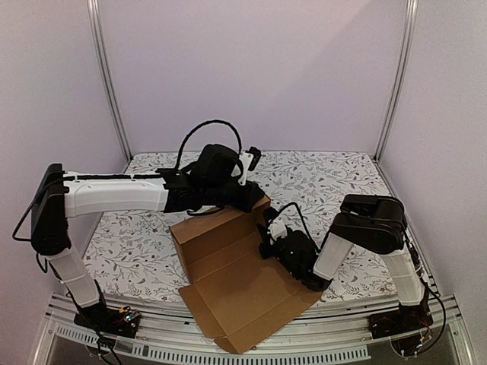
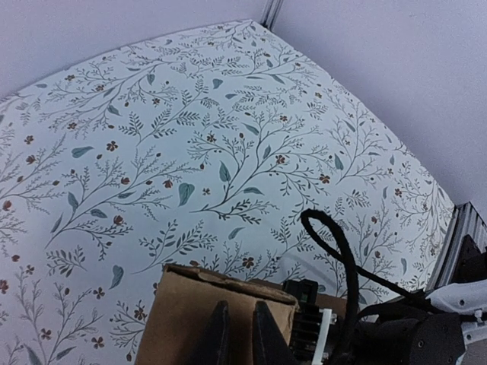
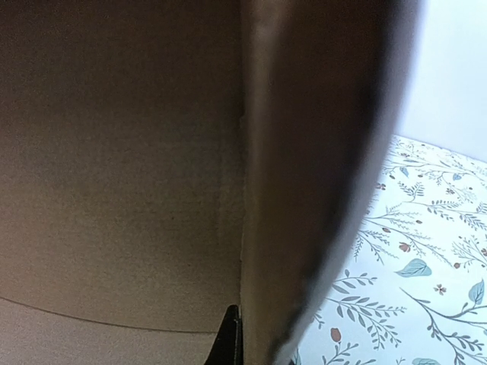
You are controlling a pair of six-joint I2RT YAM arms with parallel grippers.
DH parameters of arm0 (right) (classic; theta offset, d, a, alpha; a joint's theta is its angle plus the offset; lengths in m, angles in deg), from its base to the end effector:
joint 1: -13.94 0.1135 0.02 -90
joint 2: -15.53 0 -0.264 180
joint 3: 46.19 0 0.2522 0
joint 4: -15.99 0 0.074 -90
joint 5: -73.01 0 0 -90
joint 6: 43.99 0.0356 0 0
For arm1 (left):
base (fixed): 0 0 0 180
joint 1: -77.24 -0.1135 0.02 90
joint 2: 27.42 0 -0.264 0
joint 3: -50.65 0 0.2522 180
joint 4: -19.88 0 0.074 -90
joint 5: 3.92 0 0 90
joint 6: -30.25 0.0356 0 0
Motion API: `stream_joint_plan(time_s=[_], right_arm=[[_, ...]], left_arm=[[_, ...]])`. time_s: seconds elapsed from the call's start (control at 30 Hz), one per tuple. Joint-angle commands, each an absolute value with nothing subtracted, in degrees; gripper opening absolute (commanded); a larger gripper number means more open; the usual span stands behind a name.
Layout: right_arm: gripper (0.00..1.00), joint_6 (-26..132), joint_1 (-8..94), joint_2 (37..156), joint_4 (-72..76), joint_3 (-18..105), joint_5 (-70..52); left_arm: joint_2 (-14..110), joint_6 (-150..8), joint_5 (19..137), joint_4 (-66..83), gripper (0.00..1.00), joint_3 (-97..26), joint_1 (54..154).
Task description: Fold the paper box
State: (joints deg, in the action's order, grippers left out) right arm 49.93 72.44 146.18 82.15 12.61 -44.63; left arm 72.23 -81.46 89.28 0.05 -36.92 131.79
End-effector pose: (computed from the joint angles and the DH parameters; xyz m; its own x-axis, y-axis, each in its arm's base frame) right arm 0.2103 0.3116 0.0637 -0.0868 -0.0258 -0.9959 -0.5094 0.8602 0.0221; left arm 0.2359 -0.3278 0.2631 -0.5755 0.1716 -0.7996 0.6167 0.7332 -0.2866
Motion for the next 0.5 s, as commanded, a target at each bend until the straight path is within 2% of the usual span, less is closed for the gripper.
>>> stream_joint_plan(time_s=[0.0, 0.2, 0.47], right_arm=[[0.00, 50.7, 72.0, 148.3, 82.7, 12.8, -45.0], [0.16, 50.1, 72.0, 147.2, 82.7, 13.1, -45.9], [0.23, 45.1, 72.1, 143.4, 82.7, 14.3, -46.3]], left_arm=[[74.4, -81.9, 87.5, -4.6, 0.11, -36.8, 132.7], [74.5, -81.9, 87.4, -5.0, 0.11, -36.9, 132.7], [73.9, -81.9, 87.9, -5.5, 0.10, -36.7, 132.8]])
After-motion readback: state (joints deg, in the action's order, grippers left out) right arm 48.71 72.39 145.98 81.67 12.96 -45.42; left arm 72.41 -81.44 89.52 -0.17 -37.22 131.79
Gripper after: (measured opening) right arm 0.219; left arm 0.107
